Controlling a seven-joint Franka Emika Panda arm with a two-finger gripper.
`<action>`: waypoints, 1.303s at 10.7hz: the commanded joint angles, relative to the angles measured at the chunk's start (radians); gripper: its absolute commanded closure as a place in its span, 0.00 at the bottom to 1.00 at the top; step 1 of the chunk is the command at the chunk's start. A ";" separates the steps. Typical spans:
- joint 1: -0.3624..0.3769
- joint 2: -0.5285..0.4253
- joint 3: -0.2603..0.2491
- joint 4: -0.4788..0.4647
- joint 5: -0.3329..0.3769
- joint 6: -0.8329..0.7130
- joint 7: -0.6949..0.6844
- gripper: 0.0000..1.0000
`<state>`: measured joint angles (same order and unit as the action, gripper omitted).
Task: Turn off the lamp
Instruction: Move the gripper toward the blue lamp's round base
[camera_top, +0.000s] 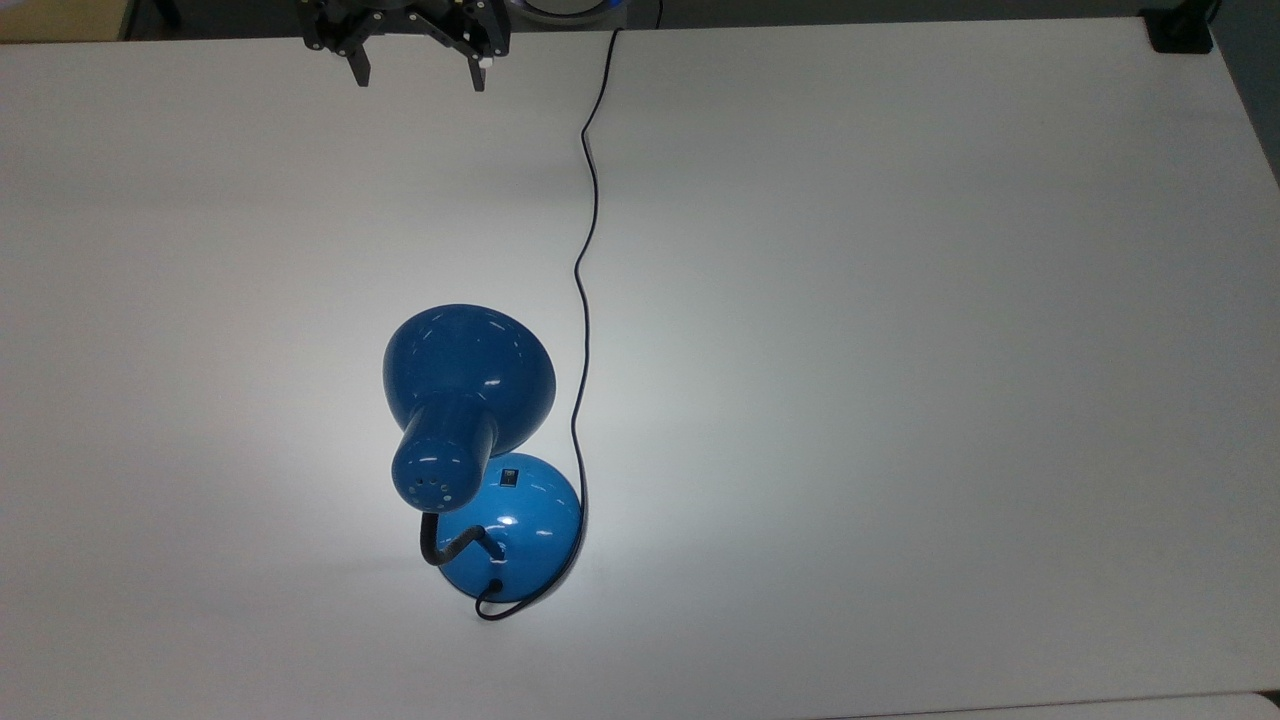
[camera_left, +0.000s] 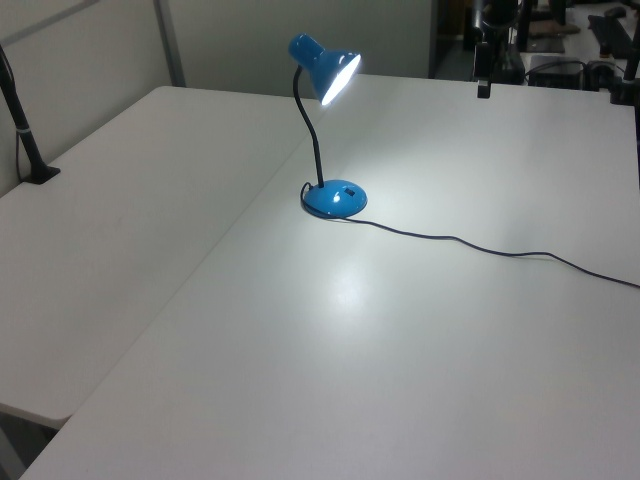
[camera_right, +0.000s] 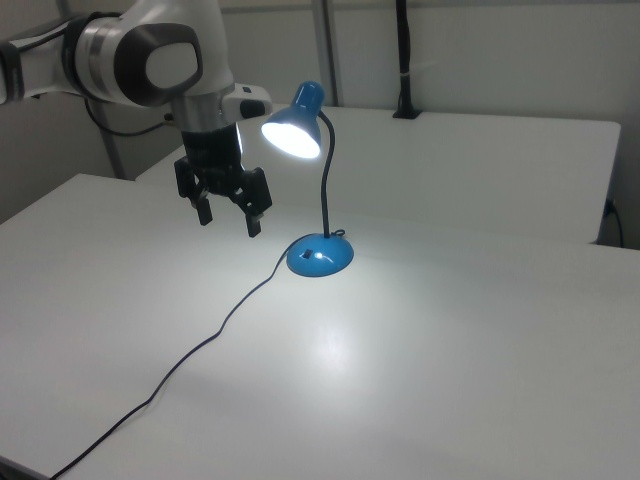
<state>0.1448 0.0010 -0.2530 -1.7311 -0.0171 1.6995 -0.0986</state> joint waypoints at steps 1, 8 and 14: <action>-0.002 0.011 -0.003 0.022 -0.006 -0.021 0.010 0.00; -0.028 0.028 -0.005 0.022 0.031 0.037 -0.009 0.12; -0.004 0.157 0.009 0.013 0.132 0.352 -0.121 1.00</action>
<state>0.1090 0.0791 -0.2498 -1.7283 0.0960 1.9421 -0.2126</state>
